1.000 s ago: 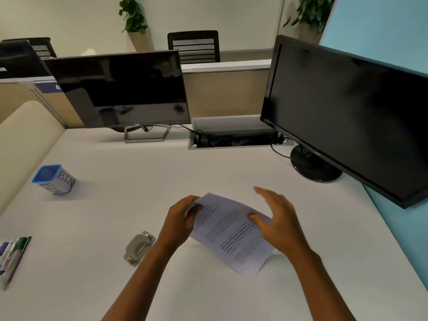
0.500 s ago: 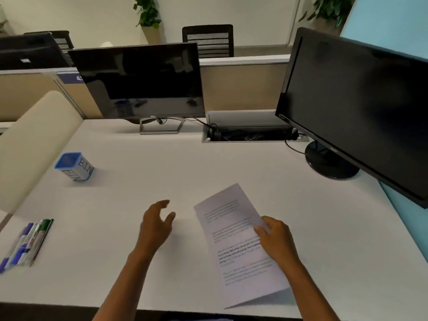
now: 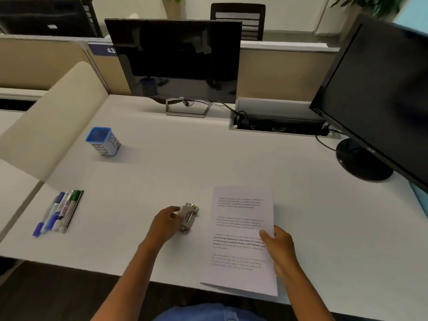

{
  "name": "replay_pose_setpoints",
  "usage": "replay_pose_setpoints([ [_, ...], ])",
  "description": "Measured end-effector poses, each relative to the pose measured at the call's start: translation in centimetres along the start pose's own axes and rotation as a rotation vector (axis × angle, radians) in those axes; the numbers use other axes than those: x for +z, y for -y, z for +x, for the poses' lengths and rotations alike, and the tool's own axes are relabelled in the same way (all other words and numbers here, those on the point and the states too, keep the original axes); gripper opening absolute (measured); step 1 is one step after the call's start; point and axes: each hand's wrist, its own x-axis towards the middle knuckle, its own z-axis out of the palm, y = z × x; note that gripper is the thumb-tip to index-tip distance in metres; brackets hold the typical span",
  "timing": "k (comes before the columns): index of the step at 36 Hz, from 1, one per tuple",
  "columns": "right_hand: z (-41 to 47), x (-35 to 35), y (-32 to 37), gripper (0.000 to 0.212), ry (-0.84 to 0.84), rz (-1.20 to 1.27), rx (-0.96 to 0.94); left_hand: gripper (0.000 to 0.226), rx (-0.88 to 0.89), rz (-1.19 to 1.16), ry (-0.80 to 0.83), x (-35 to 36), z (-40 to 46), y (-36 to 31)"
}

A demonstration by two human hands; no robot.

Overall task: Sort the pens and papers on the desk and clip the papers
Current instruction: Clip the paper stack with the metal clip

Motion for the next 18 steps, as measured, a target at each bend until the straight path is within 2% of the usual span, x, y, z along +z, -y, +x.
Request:
replay_pose_setpoints([
  [8, -0.3, 1.4, -0.1, 0.014, -0.001, 0.043, 0.027, 0.03, 0.017, -0.165, 0.139, 1.3, -0.9, -0.8],
  [18, 0.5, 2.1, 0.2, 0.018, 0.007, -0.056, -0.006, 0.034, 0.028, -0.215, 0.176, 1.2, -0.9, -0.7],
])
